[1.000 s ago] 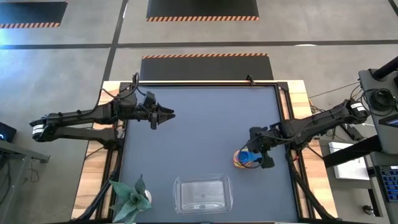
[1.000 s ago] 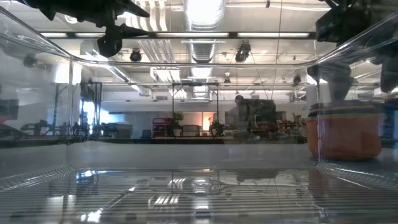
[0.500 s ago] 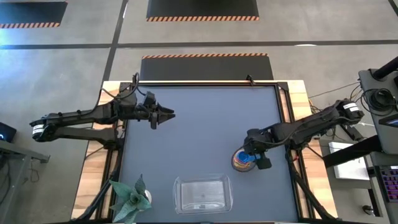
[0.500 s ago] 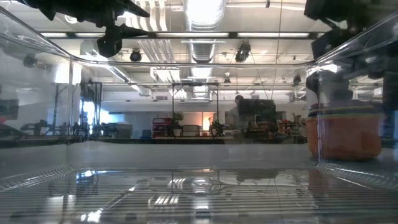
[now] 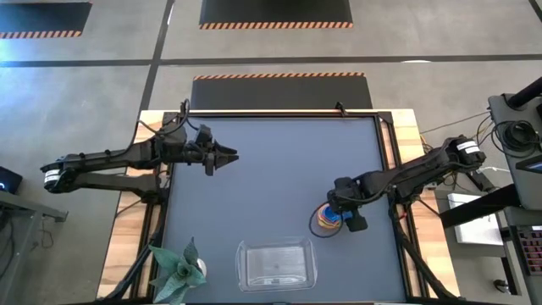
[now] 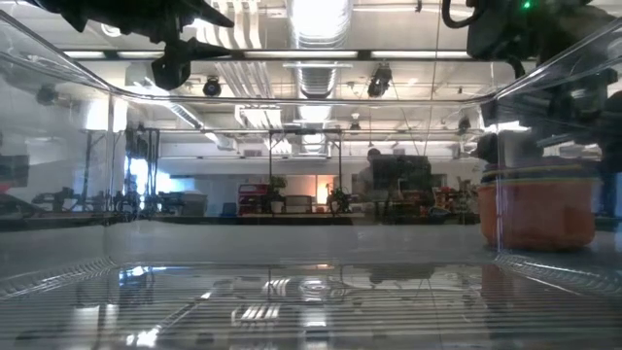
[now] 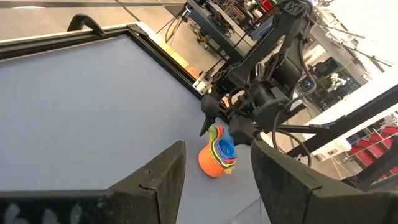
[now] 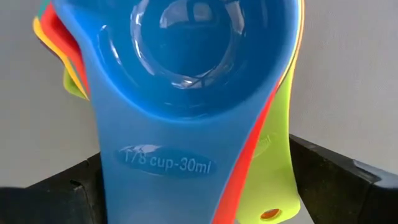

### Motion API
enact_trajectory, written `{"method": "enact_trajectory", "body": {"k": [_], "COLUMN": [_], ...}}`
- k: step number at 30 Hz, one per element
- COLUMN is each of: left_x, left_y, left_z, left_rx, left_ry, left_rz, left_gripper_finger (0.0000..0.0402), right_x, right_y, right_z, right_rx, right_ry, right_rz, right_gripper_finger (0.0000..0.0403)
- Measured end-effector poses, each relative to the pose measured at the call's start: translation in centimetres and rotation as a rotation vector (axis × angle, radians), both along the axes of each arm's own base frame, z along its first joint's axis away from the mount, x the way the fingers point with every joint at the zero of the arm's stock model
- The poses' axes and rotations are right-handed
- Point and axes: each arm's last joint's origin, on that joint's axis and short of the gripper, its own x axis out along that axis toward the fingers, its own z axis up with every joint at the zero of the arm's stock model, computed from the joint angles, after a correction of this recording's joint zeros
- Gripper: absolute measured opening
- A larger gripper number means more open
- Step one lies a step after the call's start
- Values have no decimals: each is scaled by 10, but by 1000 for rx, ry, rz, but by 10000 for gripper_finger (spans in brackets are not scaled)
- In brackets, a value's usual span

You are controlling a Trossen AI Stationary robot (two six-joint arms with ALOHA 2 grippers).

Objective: Nest measuring cups in basket
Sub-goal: Put the stacked measuring cups into the transparent bin

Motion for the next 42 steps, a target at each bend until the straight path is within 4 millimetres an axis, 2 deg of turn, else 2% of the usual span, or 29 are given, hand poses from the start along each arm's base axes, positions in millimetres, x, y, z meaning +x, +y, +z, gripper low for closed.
{"method": "enact_trajectory", "body": {"k": [4,18,24,42], "left_x": [0,0,0,0], "left_y": [0,0,0,0], "left_z": [0,-1,-1,-6], "left_rx": [0,0,16,22], "left_ry": [1,3,5,21], "left_rz": [0,1,-3,-5], "left_gripper_finger": [165,165,165,165], "right_x": [0,7,7,7], "right_y": [0,2,2,2], "right_z": [0,12,12,17], "right_rx": [0,-3,-2,15], "right_ry": [-1,-32,-34,-67], "right_rz": [0,45,44,18], "right_gripper_finger": [346,206,164,140]}}
